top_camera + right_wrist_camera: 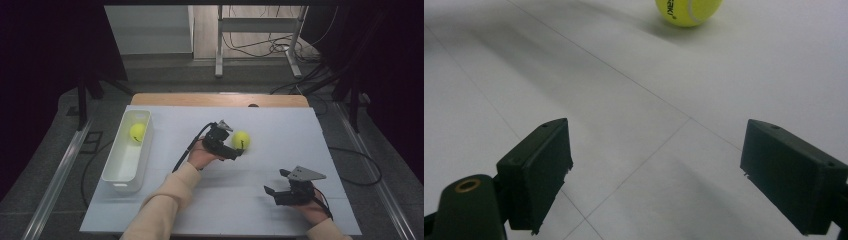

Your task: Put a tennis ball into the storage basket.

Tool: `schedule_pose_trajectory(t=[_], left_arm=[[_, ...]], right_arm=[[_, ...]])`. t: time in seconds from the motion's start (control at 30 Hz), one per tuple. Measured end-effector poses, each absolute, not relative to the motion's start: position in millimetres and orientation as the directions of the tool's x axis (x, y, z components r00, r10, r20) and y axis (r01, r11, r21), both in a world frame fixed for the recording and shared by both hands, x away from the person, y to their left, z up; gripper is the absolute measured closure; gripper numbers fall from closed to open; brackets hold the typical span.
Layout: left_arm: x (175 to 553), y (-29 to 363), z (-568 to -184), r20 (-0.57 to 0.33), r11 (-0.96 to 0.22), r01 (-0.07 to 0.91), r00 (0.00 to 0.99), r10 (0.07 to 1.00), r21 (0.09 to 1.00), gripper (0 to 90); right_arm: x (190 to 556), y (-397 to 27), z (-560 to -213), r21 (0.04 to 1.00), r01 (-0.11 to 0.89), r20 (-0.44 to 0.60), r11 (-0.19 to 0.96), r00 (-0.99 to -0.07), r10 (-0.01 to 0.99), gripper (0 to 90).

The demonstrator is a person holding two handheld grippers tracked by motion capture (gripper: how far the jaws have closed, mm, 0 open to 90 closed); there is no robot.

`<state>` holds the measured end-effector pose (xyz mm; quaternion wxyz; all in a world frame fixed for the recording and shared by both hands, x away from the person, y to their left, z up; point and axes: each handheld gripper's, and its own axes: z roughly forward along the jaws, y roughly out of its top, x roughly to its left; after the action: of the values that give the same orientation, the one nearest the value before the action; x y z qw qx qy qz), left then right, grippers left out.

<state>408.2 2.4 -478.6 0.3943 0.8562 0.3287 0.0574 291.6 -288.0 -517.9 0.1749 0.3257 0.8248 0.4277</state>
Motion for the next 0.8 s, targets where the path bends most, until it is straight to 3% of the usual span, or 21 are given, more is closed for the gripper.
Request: schedule_pose_trajectory(t=[0.8], left_arm=[[431.4,-8.3,-491.5,-0.166,-0.475,0.56,0.747,0.643,0.679,11.0]], right_arm=[[291.8,-287.7,-518.5,0.82,0.387,-0.005,0.421,-0.731,0.683,13.5]])
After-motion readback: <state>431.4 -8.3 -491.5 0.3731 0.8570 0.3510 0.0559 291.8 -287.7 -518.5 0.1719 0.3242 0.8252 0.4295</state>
